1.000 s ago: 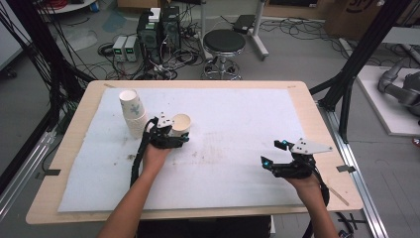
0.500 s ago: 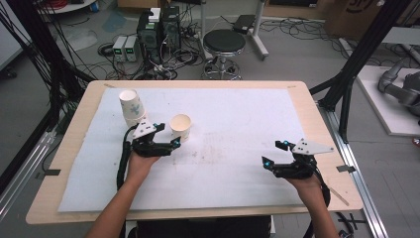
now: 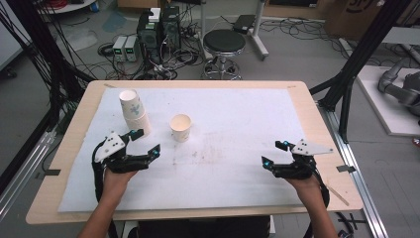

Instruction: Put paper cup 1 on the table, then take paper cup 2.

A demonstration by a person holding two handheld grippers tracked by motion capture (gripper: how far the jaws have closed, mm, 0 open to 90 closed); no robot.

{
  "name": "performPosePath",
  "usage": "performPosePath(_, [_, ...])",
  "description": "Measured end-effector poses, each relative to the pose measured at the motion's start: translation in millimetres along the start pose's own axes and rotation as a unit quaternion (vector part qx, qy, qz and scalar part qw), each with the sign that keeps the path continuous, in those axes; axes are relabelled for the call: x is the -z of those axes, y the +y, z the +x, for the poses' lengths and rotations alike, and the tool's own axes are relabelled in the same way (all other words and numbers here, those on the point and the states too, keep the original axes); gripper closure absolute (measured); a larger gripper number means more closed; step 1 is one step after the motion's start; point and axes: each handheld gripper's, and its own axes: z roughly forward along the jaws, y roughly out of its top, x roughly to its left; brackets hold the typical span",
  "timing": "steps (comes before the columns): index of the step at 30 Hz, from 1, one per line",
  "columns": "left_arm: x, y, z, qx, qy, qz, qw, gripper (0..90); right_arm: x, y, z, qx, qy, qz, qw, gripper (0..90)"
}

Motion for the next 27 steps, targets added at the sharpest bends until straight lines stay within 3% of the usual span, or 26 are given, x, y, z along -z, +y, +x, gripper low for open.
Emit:
performPosePath(6, [14.5,-2.0,12.4,0.019,0.017,-0.009,0.9996,15.5,-2.1,2.9,1.3,0.005,-0.001,-0.004,1.0000,19.8])
performPosePath(10, [20.7,-6.8,20.9,0.036,0.026,-0.009,0.9990,16.3,-0.8,1.6,-2.4,-0.004,-0.004,-0.006,1.0000,19.8])
performPosePath(17, [26.3,-5.6,24.0,0.037,0.042,-0.016,0.9983,16.3,0.8,1.0,-3.3,-0.004,-0.007,-0.009,0.9999,19.8])
performPosePath(27, [27.8,-5.4,26.7,0.040,0.046,-0.021,0.9979,16.3,2.3,1.3,-4.2,-0.005,-0.008,-0.010,0.9999,19.8])
